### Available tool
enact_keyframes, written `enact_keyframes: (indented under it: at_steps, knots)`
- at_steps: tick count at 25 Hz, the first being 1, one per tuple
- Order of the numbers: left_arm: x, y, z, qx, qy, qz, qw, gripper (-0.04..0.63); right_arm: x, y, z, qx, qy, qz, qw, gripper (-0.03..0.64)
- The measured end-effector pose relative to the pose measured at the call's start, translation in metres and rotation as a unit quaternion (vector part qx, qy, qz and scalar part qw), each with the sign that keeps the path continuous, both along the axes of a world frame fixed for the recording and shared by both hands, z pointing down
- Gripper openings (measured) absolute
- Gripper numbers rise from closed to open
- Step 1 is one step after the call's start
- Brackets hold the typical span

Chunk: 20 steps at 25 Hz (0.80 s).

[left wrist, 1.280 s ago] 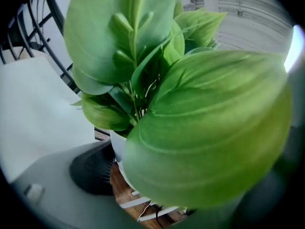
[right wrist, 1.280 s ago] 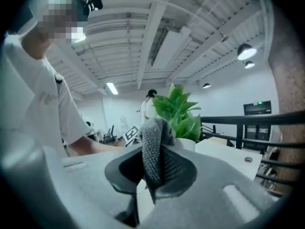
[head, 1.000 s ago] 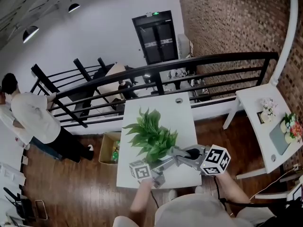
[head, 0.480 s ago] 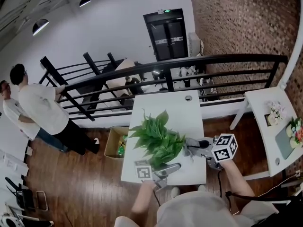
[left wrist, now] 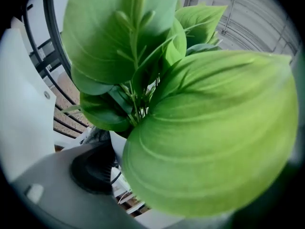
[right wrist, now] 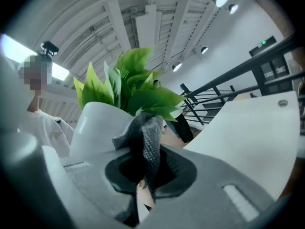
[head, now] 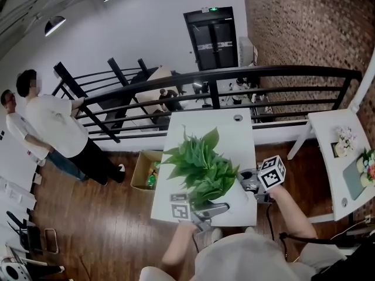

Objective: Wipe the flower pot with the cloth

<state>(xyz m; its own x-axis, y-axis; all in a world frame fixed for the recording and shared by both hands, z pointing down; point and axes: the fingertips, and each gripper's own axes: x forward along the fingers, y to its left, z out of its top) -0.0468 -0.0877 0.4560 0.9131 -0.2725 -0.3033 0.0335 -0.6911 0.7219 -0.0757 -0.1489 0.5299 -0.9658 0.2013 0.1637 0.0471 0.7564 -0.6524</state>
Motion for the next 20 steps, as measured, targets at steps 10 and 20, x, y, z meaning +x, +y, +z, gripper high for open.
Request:
enact_keyframes:
  at_steps: [10,20]
  knots:
    - [-0.029,-0.03,0.009,-0.041,0.009,-0.101,0.9941,0.514,0.036,-0.047,-0.054,0.064,-0.031,0.104,0.992,0.018]
    - [-0.055,-0.065,0.01,-0.044,-0.008,-0.161,0.9859,0.514,0.016,0.053,-0.105,0.228,0.038,-0.008,0.973,0.018]
